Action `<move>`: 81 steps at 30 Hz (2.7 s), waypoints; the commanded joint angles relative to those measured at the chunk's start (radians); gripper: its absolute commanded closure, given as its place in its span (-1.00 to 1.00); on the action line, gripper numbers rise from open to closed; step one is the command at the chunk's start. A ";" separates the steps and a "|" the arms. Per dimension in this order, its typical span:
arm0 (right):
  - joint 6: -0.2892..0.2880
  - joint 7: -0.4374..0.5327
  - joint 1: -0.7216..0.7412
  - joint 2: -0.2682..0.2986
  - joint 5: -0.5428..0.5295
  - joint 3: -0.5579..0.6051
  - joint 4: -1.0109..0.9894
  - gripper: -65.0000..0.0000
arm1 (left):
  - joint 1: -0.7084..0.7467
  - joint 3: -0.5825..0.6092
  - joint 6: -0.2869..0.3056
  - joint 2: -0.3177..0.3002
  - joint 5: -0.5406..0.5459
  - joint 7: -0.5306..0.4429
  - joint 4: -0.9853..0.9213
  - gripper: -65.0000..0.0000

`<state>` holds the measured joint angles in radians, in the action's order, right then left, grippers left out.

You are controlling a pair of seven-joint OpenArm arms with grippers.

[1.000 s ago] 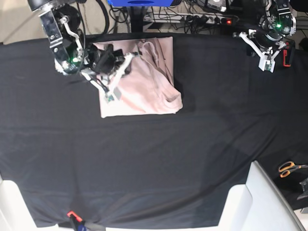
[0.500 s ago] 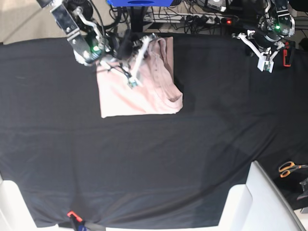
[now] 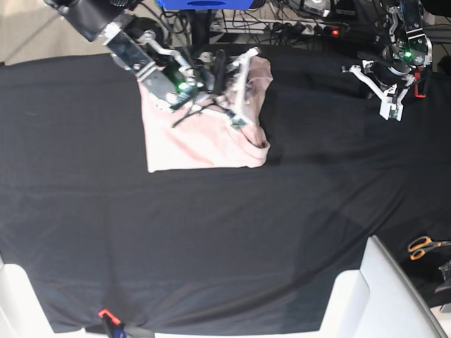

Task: Fold the T-shirt properly
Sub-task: 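Smooth the folded shirt's edge with the right gripper, then move the left gripper to the folded shirt and grasp its edge, then drag the folded shirt with the left gripper to the table's middle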

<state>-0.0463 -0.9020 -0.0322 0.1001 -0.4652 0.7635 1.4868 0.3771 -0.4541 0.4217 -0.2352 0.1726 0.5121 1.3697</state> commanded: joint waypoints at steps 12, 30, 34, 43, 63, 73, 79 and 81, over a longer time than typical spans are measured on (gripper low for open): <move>-0.017 -0.001 -0.156 0.079 -0.014 -0.427 0.311 1.00 | 0.000 0.306 -0.001 -0.112 0.385 0.016 0.020 1.00; -0.019 0.008 -0.200 0.138 -0.013 -0.433 0.219 1.00 | -0.165 0.357 0.276 -0.046 0.580 0.013 -0.178 -0.92; -0.019 0.008 -0.202 0.138 -0.013 -0.431 0.216 1.00 | -0.185 0.357 0.276 -0.005 0.580 0.015 -0.174 -0.92; -0.019 0.008 -0.202 0.138 -0.013 -0.434 0.216 1.00 | -0.234 0.533 0.276 0.015 0.578 0.012 -0.201 -0.92; -0.019 0.373 -0.406 0.155 -0.017 -0.741 0.222 1.00 | -0.369 0.671 0.276 0.056 0.578 0.021 -0.405 1.00; -0.019 0.370 -0.415 0.155 -0.017 -0.818 0.206 1.00 | -0.471 0.773 0.276 -0.022 0.419 0.285 -0.260 1.00; -0.019 0.370 -0.409 0.137 -0.017 -0.813 0.151 1.00 | -0.610 0.978 0.276 -0.025 0.152 0.377 -0.244 1.00; -0.019 0.370 -0.409 0.131 -0.017 -0.815 0.145 1.00 | -0.665 1.073 0.276 -0.025 0.074 0.377 -0.244 1.00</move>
<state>-0.0616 -0.5491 -0.4438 0.2199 -0.4755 -0.0467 1.6169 -0.2779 0.6254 0.7330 -0.2481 0.3382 0.8406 1.1278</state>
